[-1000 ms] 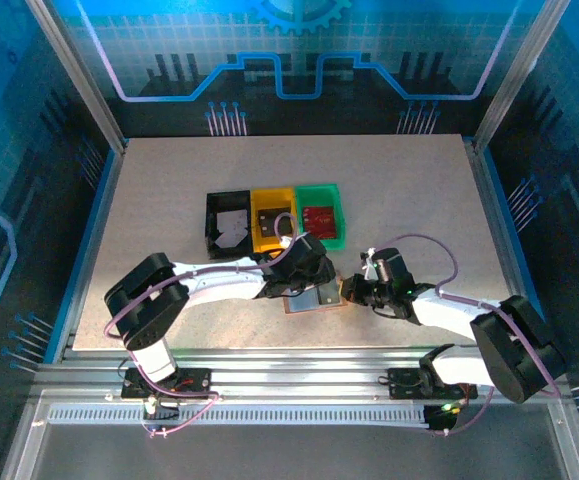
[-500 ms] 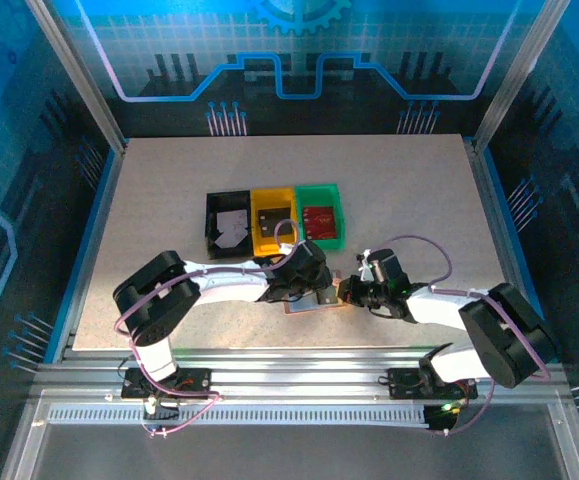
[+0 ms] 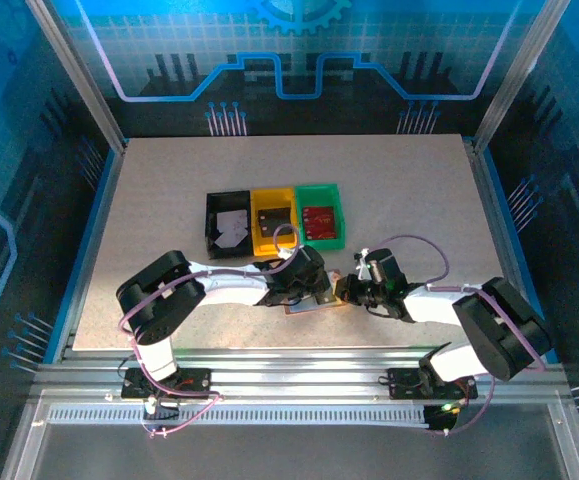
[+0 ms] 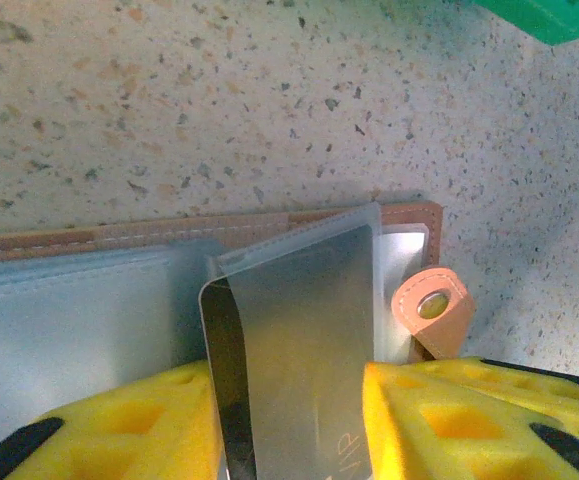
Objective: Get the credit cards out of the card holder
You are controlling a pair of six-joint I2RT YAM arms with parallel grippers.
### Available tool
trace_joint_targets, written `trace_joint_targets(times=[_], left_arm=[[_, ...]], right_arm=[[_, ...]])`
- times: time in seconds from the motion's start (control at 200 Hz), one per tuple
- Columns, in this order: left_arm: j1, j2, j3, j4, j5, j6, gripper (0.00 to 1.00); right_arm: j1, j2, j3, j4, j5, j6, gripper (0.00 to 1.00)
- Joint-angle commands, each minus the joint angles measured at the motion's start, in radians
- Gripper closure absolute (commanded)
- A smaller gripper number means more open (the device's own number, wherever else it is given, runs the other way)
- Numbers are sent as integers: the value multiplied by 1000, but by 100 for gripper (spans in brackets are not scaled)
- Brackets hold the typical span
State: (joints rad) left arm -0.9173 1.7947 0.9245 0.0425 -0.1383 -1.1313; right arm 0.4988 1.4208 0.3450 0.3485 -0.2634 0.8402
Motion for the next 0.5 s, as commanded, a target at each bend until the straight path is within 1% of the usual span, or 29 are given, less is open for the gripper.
trace_joint_targets(times=[0.0,0.135,0.495], left_arm=[[-12,21,-28,20,6,-22,63],[-18,14,-36,26,-7,-27,65],[-33,-51,-121,95,-65,-57,79]], right_arm=[[21,39,-27,20,13,13,100],[28,54,-32,37,13,20,100],[32,63,-44,47,20,26,100]])
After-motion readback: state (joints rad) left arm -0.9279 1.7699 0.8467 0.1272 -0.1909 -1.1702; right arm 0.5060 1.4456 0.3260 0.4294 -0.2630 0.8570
